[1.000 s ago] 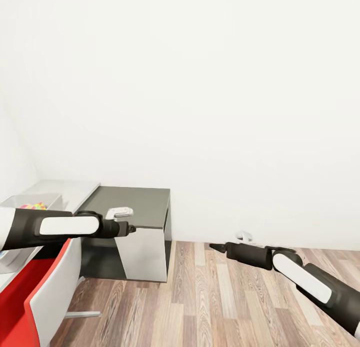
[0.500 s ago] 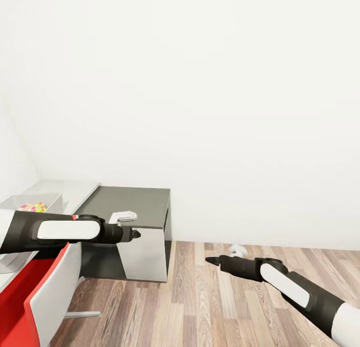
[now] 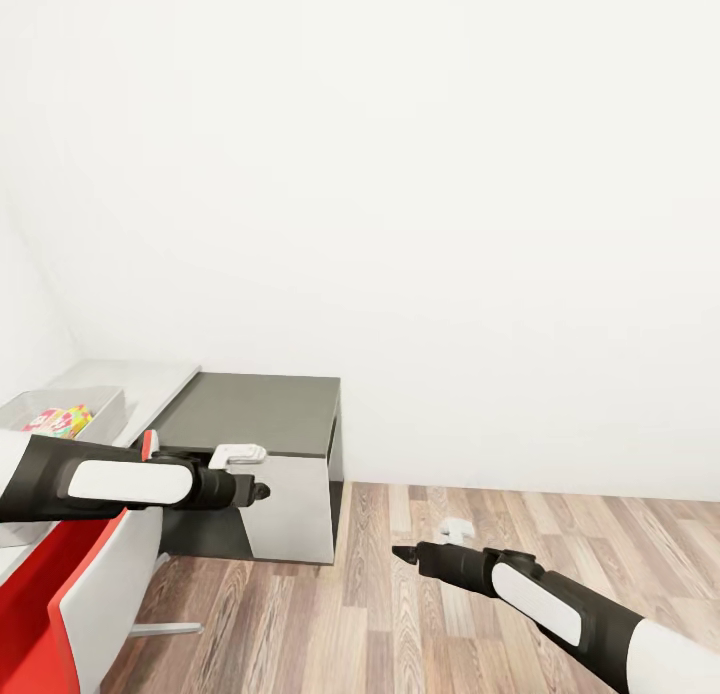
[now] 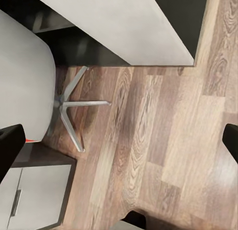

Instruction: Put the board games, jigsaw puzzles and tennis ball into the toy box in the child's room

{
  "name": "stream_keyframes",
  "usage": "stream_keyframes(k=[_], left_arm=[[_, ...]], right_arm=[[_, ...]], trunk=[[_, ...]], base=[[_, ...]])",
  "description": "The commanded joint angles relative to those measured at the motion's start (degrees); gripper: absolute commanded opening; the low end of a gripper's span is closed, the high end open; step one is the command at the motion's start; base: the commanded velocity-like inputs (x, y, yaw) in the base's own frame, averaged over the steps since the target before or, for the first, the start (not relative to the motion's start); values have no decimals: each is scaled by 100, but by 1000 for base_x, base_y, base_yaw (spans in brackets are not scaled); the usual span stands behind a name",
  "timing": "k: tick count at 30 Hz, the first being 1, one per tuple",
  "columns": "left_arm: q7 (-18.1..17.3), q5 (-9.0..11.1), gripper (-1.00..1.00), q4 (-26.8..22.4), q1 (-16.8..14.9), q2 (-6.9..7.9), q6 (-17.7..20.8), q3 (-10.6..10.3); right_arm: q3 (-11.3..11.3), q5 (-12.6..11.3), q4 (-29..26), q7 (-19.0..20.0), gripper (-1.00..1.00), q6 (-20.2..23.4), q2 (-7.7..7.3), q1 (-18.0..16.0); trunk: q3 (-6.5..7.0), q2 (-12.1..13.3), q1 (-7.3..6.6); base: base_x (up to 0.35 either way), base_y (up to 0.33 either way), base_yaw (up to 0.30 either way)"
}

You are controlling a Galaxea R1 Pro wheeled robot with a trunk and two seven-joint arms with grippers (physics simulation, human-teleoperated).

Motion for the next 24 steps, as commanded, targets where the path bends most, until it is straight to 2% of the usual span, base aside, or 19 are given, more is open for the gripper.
stream_keyframes(k=[1, 10, 15, 18, 21, 24], left_arm=[[15, 25, 100, -10, 4, 1, -9, -33], [14, 35, 100, 8, 256, 3, -42, -201], [9, 41, 100, 132, 473, 5, -143, -443], [8, 42, 100, 171, 518, 5, -167, -486], [6, 44, 100, 258, 674, 6, -215, -565], [6, 44, 100, 279, 740, 6, -226, -581]], right_arm=[[47, -30, 35, 6, 100, -32, 23, -11], [124, -30, 255, 6, 100, -124, 119, -11], [146, -29, 431, 3, 100, -152, 171, -11], [149, -29, 461, 2, 100, -158, 193, -11], [152, -26, 569, 0, 100, -169, 303, -11], [154, -25, 632, -1, 100, -173, 353, -11]], trunk=[[-14, -14, 4], [-14, -14, 4], [-14, -14, 4], [-14, -14, 4], [-14, -14, 4], [-14, -14, 4]], base=[[0, 0, 0], [0, 0, 0], [0, 0, 0], [0, 0, 0], [0, 0, 0], [0, 0, 0]])
